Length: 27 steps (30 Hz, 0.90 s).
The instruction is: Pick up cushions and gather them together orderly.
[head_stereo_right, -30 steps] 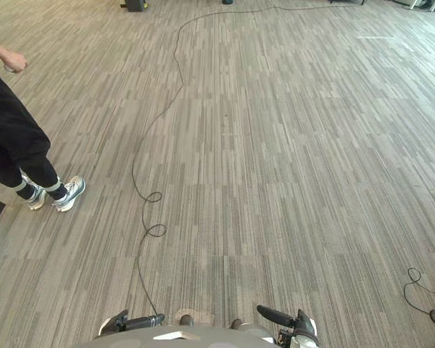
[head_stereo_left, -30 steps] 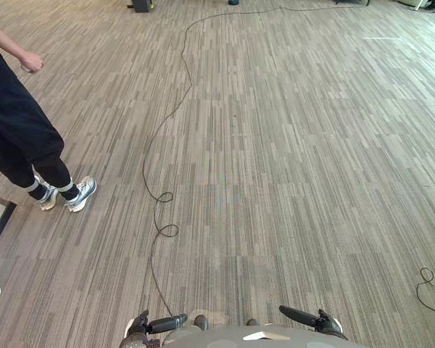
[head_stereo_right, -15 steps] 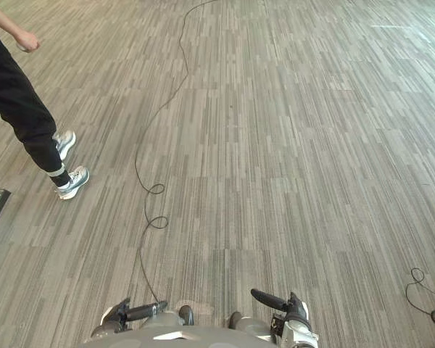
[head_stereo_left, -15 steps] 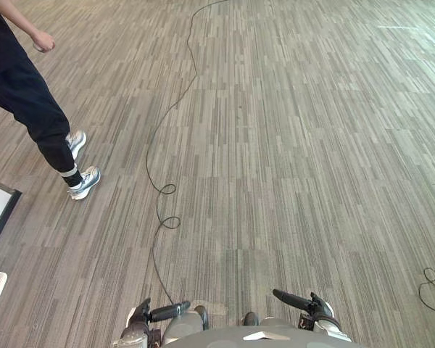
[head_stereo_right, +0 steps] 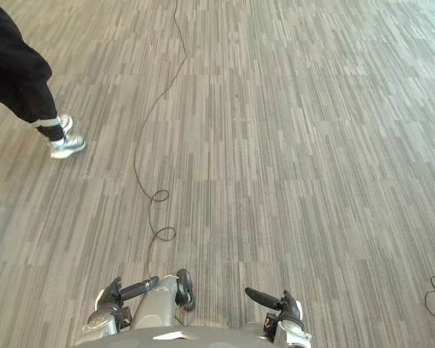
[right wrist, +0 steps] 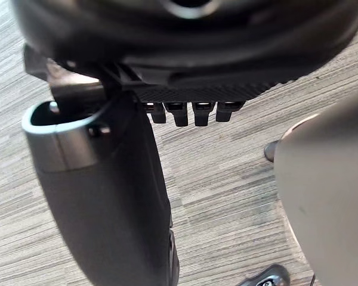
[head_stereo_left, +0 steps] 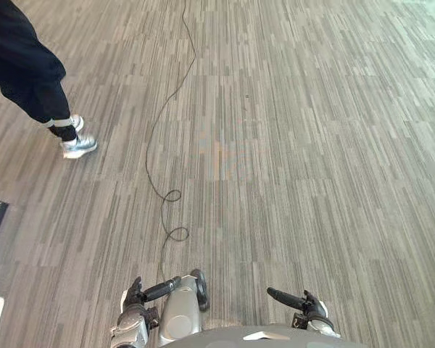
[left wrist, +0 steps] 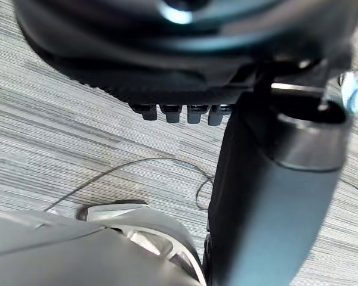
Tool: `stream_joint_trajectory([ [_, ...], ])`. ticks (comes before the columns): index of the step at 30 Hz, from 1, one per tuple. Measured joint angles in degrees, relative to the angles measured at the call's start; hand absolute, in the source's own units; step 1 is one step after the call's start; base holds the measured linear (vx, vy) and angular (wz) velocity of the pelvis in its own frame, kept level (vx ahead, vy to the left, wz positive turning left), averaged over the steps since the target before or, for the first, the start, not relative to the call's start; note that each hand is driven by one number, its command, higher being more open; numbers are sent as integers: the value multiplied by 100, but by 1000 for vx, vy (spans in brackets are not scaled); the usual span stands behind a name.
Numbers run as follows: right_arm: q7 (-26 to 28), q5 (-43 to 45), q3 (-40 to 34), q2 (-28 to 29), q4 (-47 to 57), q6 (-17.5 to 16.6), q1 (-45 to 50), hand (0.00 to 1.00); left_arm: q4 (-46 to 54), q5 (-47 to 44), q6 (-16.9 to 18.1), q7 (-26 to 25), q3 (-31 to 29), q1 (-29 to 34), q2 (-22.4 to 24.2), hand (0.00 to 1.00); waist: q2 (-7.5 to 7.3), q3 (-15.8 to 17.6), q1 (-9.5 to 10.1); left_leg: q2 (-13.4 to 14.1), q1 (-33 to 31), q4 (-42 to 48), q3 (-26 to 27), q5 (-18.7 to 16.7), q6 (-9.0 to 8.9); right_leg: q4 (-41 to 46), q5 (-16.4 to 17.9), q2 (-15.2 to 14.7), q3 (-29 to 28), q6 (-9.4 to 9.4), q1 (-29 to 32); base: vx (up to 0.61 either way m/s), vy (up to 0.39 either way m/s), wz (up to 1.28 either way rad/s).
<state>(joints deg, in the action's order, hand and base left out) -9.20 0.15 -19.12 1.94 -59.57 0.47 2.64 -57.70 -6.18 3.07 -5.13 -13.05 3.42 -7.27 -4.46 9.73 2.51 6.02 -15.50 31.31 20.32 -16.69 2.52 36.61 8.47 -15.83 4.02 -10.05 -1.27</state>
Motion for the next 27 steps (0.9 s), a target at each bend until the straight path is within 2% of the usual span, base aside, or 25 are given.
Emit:
stream_joint_trajectory([
  [1, 23, -1, 8, -9, 35, -38, -26, 100, -3, 0, -8, -6, 141, -41, -20, 100, 22, 19, -9, -55, 363, -142, -17, -138, 7, 1526, -212, -35, -117, -110, 667, 474, 190, 9],
  [2, 32, -2, 26, -33, 62, -74, -59, 100, -4, 0, -16, -7, 193, -61, 19, 100, 33, 34, -23, -75, 757, -358, -26, -203, -10, 2344, -90, 4, -20, 94, 1055, 552, 148, 4],
  [3, 32, -2, 27, -34, 64, -74, -60, 100, -4, 0, -16, -7, 197, -64, 21, 100, 33, 35, -24, -77, 783, -369, -26, -205, -13, 2369, -82, 7, -10, 107, 1075, 525, 60, -5],
  [4, 35, 0, 67, -55, 209, -140, -67, 100, -4, 0, -17, -16, 313, -70, 110, 100, 110, 80, -80, -86, 1484, -874, -29, -242, -51, 2807, 212, 143, 386, 531, 1633, 421, 4, -3],
  [6, 34, 1, 138, -64, 303, -197, -80, 100, -6, -2, -17, -4, 324, -73, 182, 100, 138, 88, -159, -86, 1787, -1126, -46, -238, -92, 2631, 372, 215, 639, 601, 1950, 291, -48, 9],
  [7, 36, 4, 180, -111, 362, -230, -121, 100, -59, -2, -16, 4, 326, -130, 280, 100, 163, 129, -215, -84, 2126, -1372, -51, -234, -113, 2137, 499, 260, 927, 787, 2262, 448, -126, 18],
  [8, 39, 8, 182, -136, 378, -230, -183, 100, -137, 0, -25, 2, 320, -198, 343, 100, 203, 154, -259, -48, 2348, -1552, -51, -231, -118, 1524, 524, 338, 1117, 834, 2463, 737, -221, 30],
  [9, 41, 6, 183, -153, 431, -234, -231, 100, -220, -1, -31, 13, 347, -295, 390, 100, 251, 183, -306, 12, 2598, -1798, -76, -227, -137, 312, 410, 504, 1260, 772, 2649, 473, -150, 32],
  [10, 42, 1, 184, -157, 423, -237, -242, 100, -236, 1, -31, 11, 379, -310, 390, 100, 250, 187, -315, 16, 2690, -1879, -111, -238, -196, -172, 275, 561, 1240, 738, 2639, 621, -248, 58],
  [11, 49, 9, 166, -186, 368, -231, -253, 100, -295, 9, -31, 11, 416, -316, 378, 100, 228, 204, -350, -23, 2958, -2051, -315, -323, -418, -865, -603, 657, 1122, 847, 2566, 456, -205, 44],
  [12, 46, -42, 131, -314, 307, -206, -388, 100, -411, 21, -36, 22, 467, -423, 486, 100, 435, 273, -312, 170, 3153, -2123, -459, -284, -564, -535, -378, 789, 1179, 1111, 2526, 678, -301, 38],
  [14, 51, -64, 117, -383, 298, -209, -431, 100, -433, 80, -47, 44, 468, -454, 547, 100, 531, 308, -319, 260, 3156, -1958, -576, -164, -752, -211, 24, 798, 1217, 1178, 2543, 399, -181, 12],
  [15, 50, -51, 24, -387, 316, -177, -440, 100, -434, 177, -59, 36, 420, -454, 581, 100, 599, 317, -344, 416, 2998, -1330, -696, -101, -842, -17, 357, 823, 1305, 1233, 2445, 446, -222, 20],
  [16, 45, -53, 15, -385, 321, -160, -437, 100, -412, 221, -68, 35, 286, -454, 602, 100, 654, 360, -385, 680, 2584, -164, -910, 97, -995, -43, 574, 916, 1405, 1253, 2155, 763, -360, 21],
  [17, 37, -62, 37, -386, 305, -128, -415, 100, -339, 228, -76, 36, 224, -438, 594, 100, 688, 393, -397, 909, 2084, 1145, -1201, 607, -1064, -178, 708, 1036, 1473, 1289, 1794, 742, -309, 9],
  [18, 18, -65, 150, -376, 273, -91, -390, 100, -187, 231, -63, 43, 73, -379, 618, 100, 718, 418, -375, 1178, 1584, 2421, -1240, 661, -1173, -422, 795, 1231, 1478, 1319, 1371, 621, -222, -12],
  [20, 2, -67, 306, -308, 261, -61, -327, 100, 80, 233, -44, 0, 5, -354, 593, 100, 681, 457, -290, 1376, 1037, 3304, -994, 572, -1044, -841, 874, 1393, 1408, 1387, 766, 422, -79, -24],
  [22, 2, -54, 400, -293, 260, -43, -259, 100, 292, 232, 14, -10, -67, -328, 598, 100, 563, 477, -255, 1352, 479, 3200, -668, 442, -825, -1274, 954, 1408, 1312, 1350, 227, 485, -7, -22],
  [23, -20, -53, 461, -303, 264, -26, -220, 100, 421, 230, 30, -16, -111, -305, 603, 100, 555, 476, -245, 1278, 106, 2750, -499, 307, -730, -1584, 982, 1402, 1207, 1283, -133, 442, 27, -26],
  [24, -24, -53, 467, -304, 264, -15, -210, 100, 452, 230, 32, -14, -117, -298, 604, 100, 552, 475, -237, 1233, 17, 2555, -473, 279, -695, -1668, 980, 1395, 1171, 1258, -228, 550, 107, -54],
  [25, -29, -57, 468, -291, 256, 30, -201, 100, 473, 229, 60, -16, -147, -302, 620, 100, 522, 484, -126, 1093, -188, 1653, -334, 227, -686, -1877, 969, 1321, 969, 1201, -531, 386, 121, -52],
  [26, -32, -56, 467, -282, 252, 40, -200, 100, 472, 229, 64, -17, -148, -306, 623, 100, 504, 495, -97, 1033, -233, 1376, -334, 229, -690, -1932, 972, 1292, 913, 1195, -621, 490, 167, -74],
  [27, -42, -56, 463, -228, 251, 52, -193, 100, 477, 227, 64, -24, -153, -312, 614, 100, 430, 514, -18, 843, -313, 656, -365, 304, -675, -2045, 1021, 1168, 806, 1109, -806, 529, 248, -71],
])
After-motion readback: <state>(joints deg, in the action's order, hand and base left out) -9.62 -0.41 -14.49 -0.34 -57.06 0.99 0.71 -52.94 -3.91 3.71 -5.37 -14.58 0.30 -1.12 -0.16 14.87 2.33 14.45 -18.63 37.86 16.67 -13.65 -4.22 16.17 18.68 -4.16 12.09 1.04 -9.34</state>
